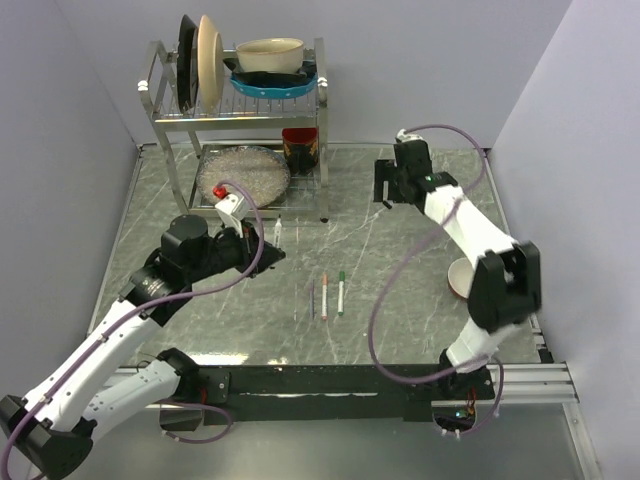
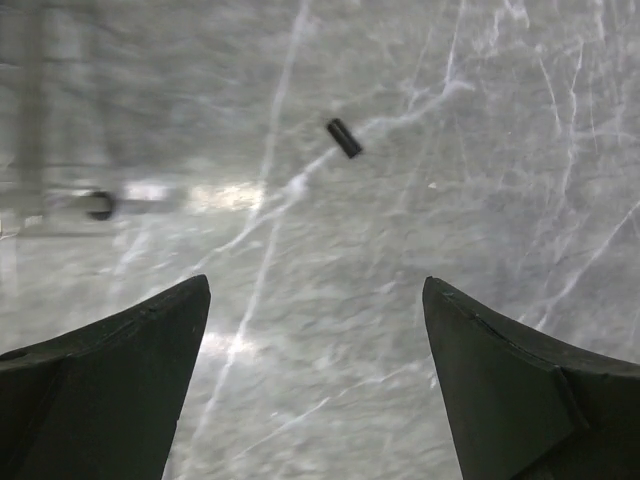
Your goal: Insert the pens into the pen caps
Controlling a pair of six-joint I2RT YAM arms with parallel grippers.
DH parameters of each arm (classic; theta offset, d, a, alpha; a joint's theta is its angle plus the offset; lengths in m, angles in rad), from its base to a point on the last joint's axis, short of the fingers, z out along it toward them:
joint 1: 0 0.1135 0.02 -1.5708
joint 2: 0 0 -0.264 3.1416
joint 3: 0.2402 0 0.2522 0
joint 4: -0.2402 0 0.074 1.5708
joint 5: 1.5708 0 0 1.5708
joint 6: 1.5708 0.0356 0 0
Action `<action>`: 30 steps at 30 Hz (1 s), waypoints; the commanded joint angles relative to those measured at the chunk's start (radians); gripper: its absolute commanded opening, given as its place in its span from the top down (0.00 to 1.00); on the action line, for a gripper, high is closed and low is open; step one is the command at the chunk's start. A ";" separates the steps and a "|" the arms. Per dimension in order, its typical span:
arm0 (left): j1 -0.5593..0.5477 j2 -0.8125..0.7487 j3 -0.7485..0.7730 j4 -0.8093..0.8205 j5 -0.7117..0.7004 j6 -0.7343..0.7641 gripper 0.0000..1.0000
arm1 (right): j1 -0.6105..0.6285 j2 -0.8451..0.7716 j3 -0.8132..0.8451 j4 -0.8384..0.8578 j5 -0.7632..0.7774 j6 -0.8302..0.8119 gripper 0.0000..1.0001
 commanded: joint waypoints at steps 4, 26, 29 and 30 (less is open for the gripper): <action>-0.001 -0.066 -0.081 0.072 -0.142 0.088 0.99 | -0.090 0.324 0.329 -0.095 -0.089 -0.131 0.12; -0.001 -0.103 -0.119 0.104 -0.260 0.096 0.99 | -0.154 0.707 0.631 -0.211 -0.334 -0.053 0.41; -0.001 -0.106 -0.119 0.104 -0.266 0.096 0.99 | -0.154 0.716 0.630 -0.234 -0.327 -0.033 0.48; -0.001 -0.108 -0.119 0.102 -0.269 0.096 0.99 | -0.151 0.715 0.625 -0.242 -0.327 -0.030 0.50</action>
